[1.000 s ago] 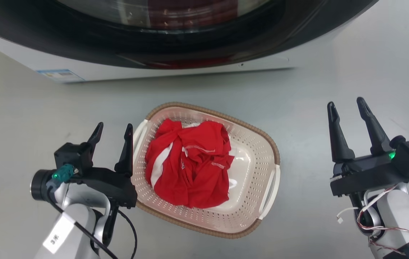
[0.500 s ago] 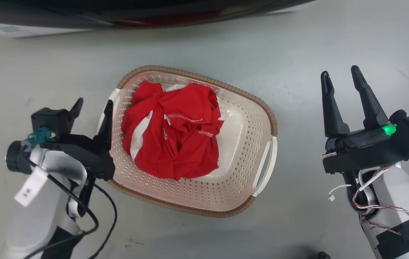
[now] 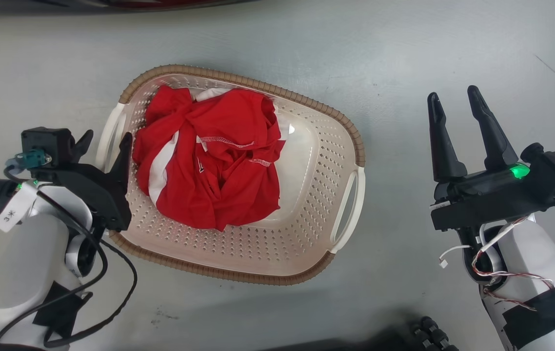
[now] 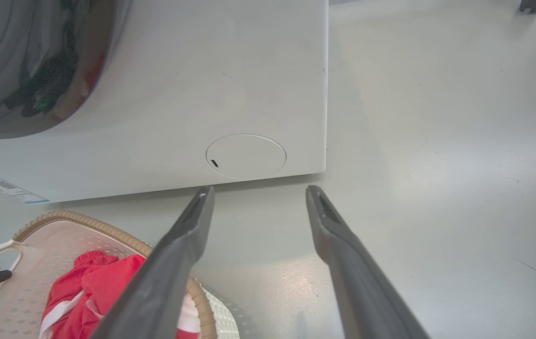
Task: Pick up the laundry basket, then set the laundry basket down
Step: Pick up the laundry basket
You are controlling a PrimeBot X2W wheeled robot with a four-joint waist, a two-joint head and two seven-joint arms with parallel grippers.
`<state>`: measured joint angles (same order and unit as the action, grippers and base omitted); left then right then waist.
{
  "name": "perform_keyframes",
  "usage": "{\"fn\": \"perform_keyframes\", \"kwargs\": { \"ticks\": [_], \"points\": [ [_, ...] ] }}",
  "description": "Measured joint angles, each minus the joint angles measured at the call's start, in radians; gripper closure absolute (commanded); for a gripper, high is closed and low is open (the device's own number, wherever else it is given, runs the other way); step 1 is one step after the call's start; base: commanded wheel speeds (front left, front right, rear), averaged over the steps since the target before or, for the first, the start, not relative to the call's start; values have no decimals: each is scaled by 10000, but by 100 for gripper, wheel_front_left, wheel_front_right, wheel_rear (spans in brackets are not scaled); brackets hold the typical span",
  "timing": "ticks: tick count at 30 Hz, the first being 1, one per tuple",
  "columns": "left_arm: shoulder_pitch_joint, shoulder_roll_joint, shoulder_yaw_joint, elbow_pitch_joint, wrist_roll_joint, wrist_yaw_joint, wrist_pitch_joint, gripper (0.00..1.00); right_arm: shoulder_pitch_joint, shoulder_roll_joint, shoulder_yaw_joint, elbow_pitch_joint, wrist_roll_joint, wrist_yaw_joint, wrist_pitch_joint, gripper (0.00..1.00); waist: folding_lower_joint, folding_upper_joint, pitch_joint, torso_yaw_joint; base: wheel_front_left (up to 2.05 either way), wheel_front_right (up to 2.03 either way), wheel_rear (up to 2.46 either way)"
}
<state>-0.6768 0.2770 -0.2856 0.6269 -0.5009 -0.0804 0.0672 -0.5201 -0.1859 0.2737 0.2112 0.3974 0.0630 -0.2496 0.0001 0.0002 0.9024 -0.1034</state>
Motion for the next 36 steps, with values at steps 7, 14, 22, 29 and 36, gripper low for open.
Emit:
{"fn": "perform_keyframes", "kwargs": {
  "ticks": [7,14,22,29,36],
  "points": [
    [-392,8,-82,723,-69,-100,293,42,-38,50,-21,184,42,77,-46,0,0,-2,66,-97,0,0,0],
    [-589,-21,-270,1154,-67,-351,370,100,-78,71,-82,249,44,136,-71,0,-1,-2,75,-116,0,0,0],
    [-891,-61,-468,1662,-67,-393,366,100,-203,113,-167,364,44,176,-71,0,-1,-2,61,-80,0,0,0],
    [-977,-245,-336,2123,-382,-420,313,100,-238,138,-247,522,42,253,-71,0,-1,-2,-21,-41,0,0,0],
    [-906,-828,8,2786,-817,-366,236,100,-235,163,-364,625,42,268,-71,0,-1,-2,-259,53,0,0,0]
  ]
}}
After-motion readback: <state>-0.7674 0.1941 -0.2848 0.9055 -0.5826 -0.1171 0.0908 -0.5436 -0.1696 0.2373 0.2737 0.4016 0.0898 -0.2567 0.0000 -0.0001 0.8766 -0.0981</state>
